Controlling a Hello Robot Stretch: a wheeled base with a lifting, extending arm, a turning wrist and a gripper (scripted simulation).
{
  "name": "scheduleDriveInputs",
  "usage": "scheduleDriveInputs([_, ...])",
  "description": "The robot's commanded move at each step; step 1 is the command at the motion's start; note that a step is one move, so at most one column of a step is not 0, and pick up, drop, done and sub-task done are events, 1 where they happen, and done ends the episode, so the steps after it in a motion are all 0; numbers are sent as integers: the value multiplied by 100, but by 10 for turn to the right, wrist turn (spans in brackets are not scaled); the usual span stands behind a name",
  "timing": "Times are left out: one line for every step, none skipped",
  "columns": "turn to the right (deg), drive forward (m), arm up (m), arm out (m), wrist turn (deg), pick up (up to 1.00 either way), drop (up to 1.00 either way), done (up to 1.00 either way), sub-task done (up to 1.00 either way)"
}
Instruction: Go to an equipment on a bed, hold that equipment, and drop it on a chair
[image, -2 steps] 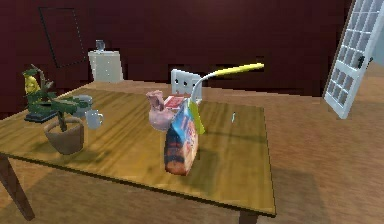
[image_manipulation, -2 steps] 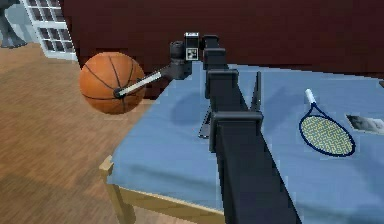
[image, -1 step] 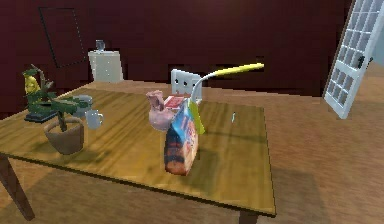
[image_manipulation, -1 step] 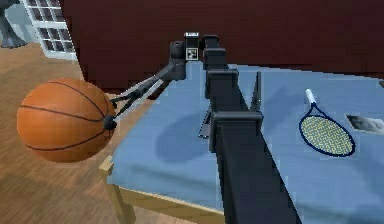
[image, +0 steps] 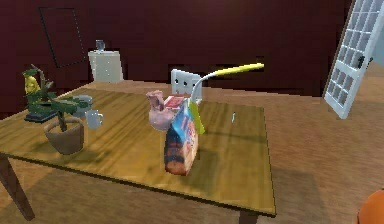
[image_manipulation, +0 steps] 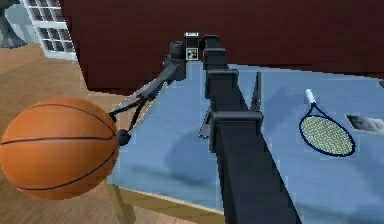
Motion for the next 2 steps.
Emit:
scheduleDriveInputs([0,0,0,-42,0,0,0,0,0])
scheduleDriveInputs([-450,0,0,0,0,0,0,0,0])
